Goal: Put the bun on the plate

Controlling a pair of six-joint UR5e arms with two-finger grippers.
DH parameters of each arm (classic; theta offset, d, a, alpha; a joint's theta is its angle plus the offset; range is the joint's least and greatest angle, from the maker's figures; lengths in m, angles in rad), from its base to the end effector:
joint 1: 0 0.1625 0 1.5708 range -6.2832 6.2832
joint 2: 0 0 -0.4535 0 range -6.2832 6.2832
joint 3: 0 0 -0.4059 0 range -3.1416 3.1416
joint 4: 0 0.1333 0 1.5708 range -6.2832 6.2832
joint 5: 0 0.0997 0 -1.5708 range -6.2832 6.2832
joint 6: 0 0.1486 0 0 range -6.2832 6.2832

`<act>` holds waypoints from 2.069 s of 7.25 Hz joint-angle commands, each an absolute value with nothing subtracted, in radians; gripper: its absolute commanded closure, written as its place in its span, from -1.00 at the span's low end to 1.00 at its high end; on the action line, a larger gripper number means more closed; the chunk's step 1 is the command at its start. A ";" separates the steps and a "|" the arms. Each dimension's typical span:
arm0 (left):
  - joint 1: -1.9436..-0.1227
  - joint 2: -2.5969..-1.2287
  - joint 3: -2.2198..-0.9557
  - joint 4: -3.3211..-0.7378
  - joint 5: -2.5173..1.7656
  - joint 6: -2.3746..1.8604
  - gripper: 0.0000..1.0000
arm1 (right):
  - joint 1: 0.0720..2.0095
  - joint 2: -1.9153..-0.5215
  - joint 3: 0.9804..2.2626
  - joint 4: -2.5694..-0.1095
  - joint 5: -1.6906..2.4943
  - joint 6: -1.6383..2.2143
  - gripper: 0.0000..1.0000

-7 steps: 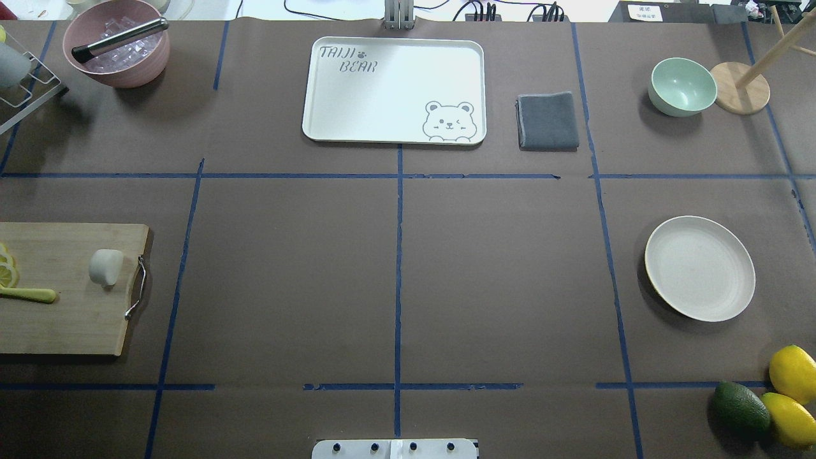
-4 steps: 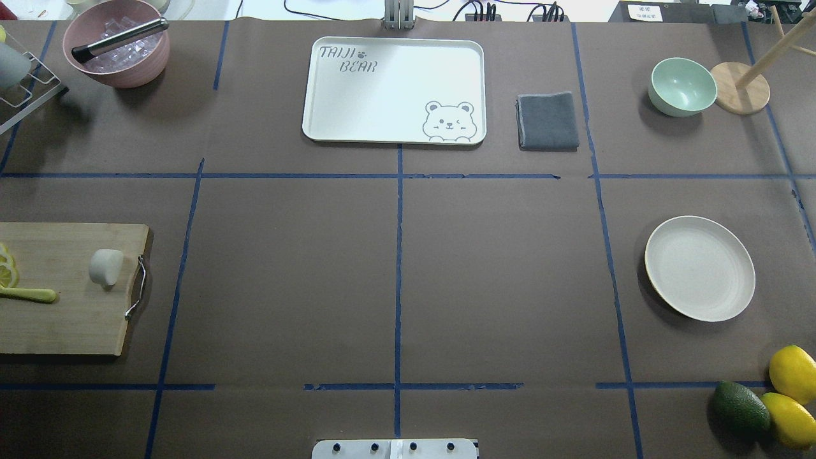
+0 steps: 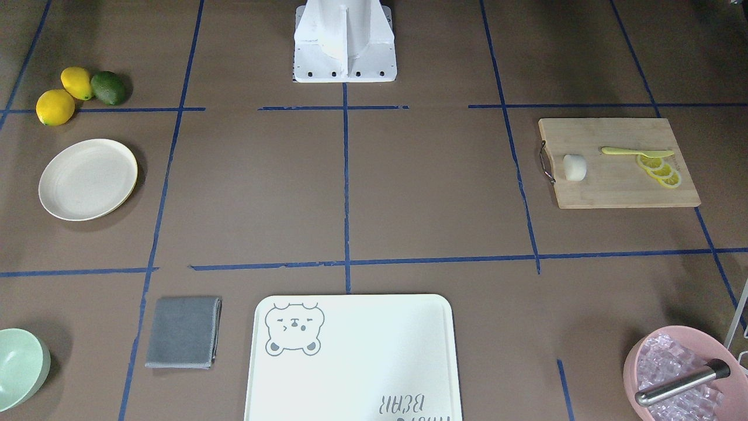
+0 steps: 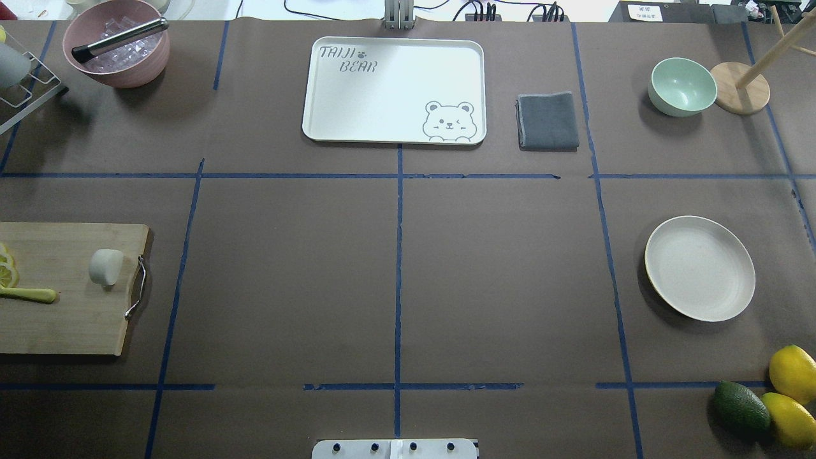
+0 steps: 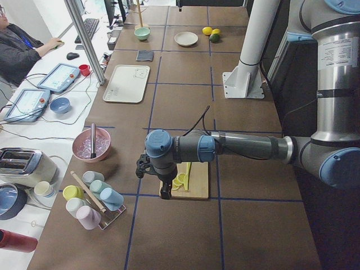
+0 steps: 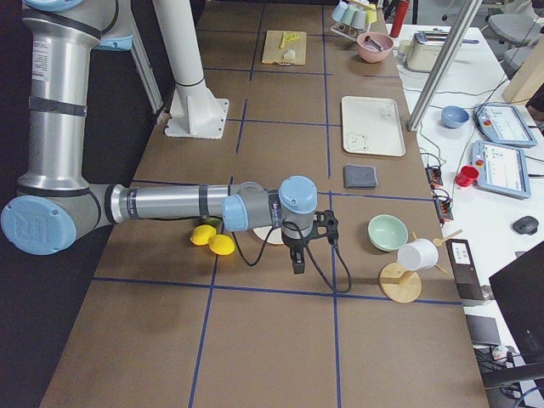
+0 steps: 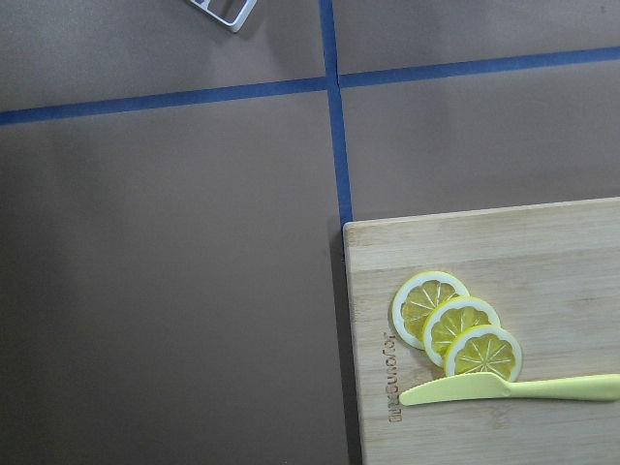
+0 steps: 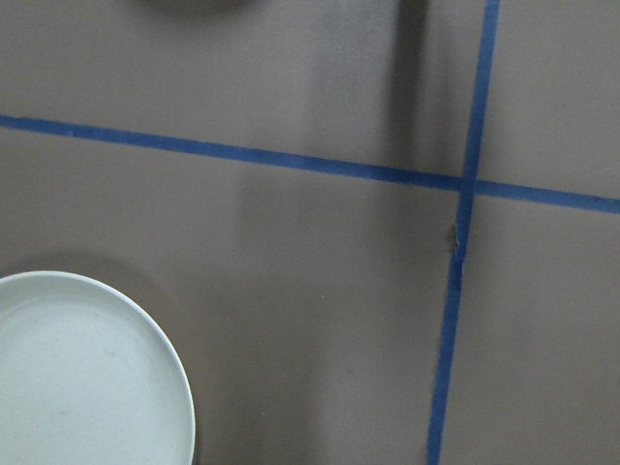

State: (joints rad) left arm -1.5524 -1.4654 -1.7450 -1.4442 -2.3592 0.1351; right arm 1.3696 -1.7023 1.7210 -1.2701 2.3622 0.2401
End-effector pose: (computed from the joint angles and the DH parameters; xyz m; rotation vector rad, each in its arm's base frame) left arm -0.0196 -0.4511 0.6959 -0.0087 0.7905 0.1226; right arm -0.0676 -0.4698 0.6724 0.1234 -0.8314 -0.0898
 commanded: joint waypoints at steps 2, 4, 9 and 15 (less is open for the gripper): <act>-1.552 -1.466 -1.749 -1.445 -2.359 0.135 -1.00 | 1.145 -1.707 1.615 -0.829 2.281 0.695 -0.99; -1.552 -1.468 -1.747 -1.445 -2.359 0.137 -1.00 | 1.065 -1.720 1.615 -0.784 2.266 0.736 -0.94; -1.551 -1.468 -1.746 -1.445 -2.359 0.135 -1.00 | 1.005 -1.770 1.606 -0.781 2.255 0.735 -0.18; -1.551 -1.468 -1.750 -1.447 -2.359 0.137 -1.00 | 1.005 -1.760 1.618 -0.779 2.269 0.735 1.00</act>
State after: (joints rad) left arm -1.5509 -1.4680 -1.7481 -1.4465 -2.3593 0.1365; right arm 1.0034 -1.7645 1.6104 -0.7805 2.2620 0.7343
